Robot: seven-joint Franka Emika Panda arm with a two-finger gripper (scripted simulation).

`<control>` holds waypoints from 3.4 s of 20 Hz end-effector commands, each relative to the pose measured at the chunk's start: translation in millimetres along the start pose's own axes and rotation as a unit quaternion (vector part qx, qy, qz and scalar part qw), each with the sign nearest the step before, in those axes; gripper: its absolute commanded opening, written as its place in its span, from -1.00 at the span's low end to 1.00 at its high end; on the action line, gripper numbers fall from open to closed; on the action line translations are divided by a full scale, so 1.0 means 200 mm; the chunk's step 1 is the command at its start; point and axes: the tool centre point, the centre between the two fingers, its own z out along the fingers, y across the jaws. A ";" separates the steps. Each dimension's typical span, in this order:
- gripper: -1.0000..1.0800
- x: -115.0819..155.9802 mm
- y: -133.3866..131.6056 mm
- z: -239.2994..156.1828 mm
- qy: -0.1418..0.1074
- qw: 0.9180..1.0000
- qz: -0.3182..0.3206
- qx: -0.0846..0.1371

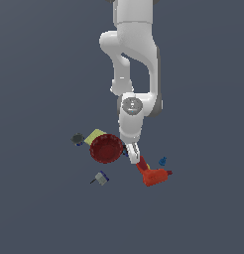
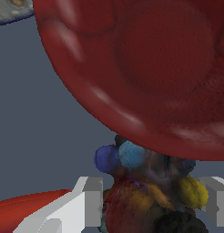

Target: Pick up a designated object from a clutter of objects.

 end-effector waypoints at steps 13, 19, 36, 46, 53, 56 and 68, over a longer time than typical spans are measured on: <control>-1.00 0.01 0.00 -0.02 0.000 1.000 0.000 0.000; -1.00 0.07 0.02 -0.12 0.000 1.000 0.000 0.000; -1.00 0.52 0.15 -0.85 -0.002 1.000 -0.001 -0.003; -1.00 0.82 0.23 -1.34 -0.002 1.000 -0.002 -0.004; -1.00 1.00 0.26 -1.63 -0.002 1.000 -0.003 -0.005; -1.00 1.06 0.26 -1.71 -0.002 1.000 -0.003 -0.006; -1.00 1.15 0.27 -1.84 -0.002 1.000 -0.004 -0.006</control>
